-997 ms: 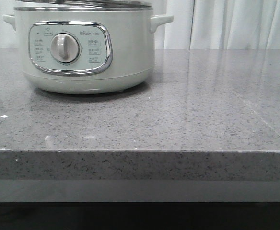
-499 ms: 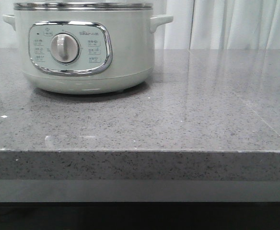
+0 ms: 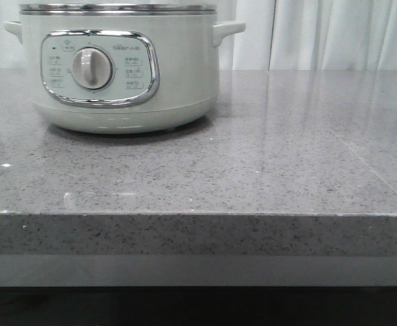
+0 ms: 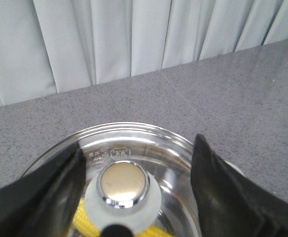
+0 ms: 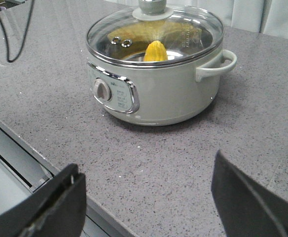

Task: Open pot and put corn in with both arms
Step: 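Release the lid knob and raise the left gripper away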

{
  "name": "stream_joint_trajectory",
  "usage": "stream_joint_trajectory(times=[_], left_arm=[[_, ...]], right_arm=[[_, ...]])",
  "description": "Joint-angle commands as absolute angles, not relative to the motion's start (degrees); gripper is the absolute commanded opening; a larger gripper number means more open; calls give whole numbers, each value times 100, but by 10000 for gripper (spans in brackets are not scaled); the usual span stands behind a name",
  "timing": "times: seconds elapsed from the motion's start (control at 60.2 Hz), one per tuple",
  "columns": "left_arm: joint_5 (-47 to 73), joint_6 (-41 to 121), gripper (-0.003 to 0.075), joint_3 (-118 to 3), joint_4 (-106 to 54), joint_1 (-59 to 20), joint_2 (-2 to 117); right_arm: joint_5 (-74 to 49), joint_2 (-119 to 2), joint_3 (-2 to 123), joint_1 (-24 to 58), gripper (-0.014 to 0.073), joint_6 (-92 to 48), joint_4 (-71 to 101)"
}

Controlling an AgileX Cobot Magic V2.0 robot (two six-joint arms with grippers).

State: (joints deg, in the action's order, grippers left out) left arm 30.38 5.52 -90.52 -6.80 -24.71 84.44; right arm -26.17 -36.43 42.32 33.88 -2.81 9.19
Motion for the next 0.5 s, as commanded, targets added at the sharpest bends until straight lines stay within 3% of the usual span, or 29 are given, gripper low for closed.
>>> stream_joint_trajectory(times=[0.0, 0.482], left_arm=[[2759, 700, 458, -8899, -718, -2466, 7810], [2708, 790, 458, -6073, -718, -2466, 4881]], right_arm=[[-2227, -3621, 4391, 3384, 549, -304, 955], [-2250, -3621, 4391, 3384, 549, -304, 955]])
